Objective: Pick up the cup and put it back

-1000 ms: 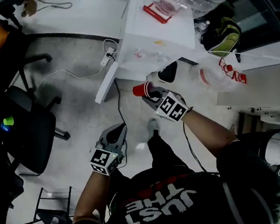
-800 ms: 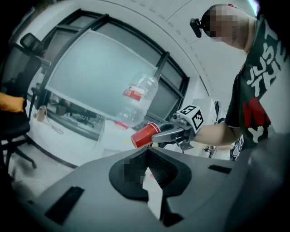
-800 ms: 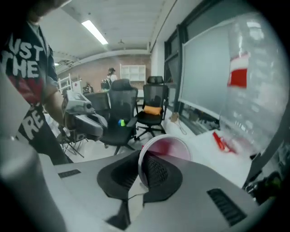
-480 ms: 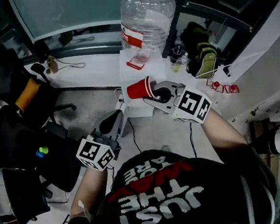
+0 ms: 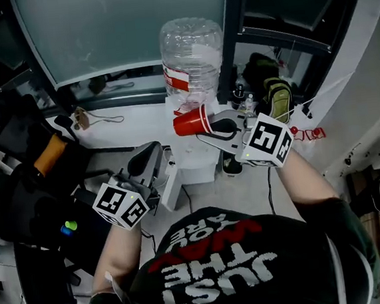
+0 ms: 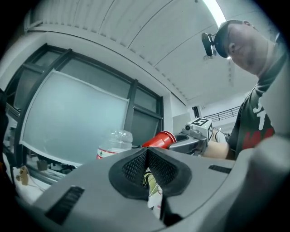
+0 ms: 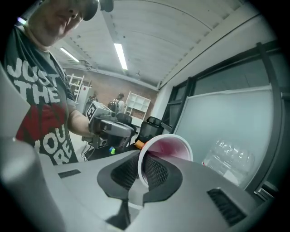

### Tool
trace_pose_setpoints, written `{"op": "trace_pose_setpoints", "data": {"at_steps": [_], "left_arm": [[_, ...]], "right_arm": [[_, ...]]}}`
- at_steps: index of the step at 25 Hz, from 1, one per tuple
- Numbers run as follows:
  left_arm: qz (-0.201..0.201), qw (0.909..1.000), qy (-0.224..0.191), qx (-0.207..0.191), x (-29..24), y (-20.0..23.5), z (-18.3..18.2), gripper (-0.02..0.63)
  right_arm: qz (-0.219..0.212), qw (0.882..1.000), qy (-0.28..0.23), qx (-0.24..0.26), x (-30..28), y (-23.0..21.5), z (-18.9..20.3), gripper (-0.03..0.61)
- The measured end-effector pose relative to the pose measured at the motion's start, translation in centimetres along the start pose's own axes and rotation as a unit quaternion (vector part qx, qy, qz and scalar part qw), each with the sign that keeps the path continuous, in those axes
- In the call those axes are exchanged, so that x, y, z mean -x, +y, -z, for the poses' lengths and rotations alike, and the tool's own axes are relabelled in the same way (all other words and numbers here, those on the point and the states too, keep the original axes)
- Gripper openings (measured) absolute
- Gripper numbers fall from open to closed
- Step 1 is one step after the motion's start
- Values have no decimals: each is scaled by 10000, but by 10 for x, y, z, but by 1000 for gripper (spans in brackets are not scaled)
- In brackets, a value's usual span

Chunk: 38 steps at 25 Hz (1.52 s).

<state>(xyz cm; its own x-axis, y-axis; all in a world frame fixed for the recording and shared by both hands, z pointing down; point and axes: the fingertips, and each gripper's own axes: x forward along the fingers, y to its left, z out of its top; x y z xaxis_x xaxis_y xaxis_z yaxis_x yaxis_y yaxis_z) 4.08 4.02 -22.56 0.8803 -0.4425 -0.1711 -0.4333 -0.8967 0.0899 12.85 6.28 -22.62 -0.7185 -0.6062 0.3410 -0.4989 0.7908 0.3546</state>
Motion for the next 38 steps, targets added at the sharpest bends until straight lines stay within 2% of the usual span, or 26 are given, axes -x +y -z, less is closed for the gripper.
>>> {"op": "trace_pose_setpoints", "data": {"at_steps": [14, 20, 24, 28, 32, 35, 38], "left_arm": [[-60, 9999, -98, -23, 9, 2, -6, 2], [-66, 10000, -44, -48, 11, 6, 2, 2], [-196, 9998, 11, 103, 14, 14, 18, 2], [-324, 9989, 163, 286, 21, 28, 55, 2], [-510, 9965, 438, 502, 26, 49, 114, 2], [-667, 9935, 644, 654, 25, 75, 177, 2], [-878, 9878, 903, 911, 38, 97, 259, 2]], "right_arm": [[-58, 9998, -33, 208, -5, 6, -12, 43], [-141, 9997, -34, 202, -12, 6, -10, 43], [-259, 9995, 82, 136, -19, 9, 0, 44], [-460, 9984, 330, 45, -41, 20, 23, 44], [-734, 9949, 677, -149, -77, 31, 67, 44], [-841, 9912, 973, -300, -117, 32, 124, 44], [-919, 9853, 1329, -550, -165, 42, 205, 44]]}}
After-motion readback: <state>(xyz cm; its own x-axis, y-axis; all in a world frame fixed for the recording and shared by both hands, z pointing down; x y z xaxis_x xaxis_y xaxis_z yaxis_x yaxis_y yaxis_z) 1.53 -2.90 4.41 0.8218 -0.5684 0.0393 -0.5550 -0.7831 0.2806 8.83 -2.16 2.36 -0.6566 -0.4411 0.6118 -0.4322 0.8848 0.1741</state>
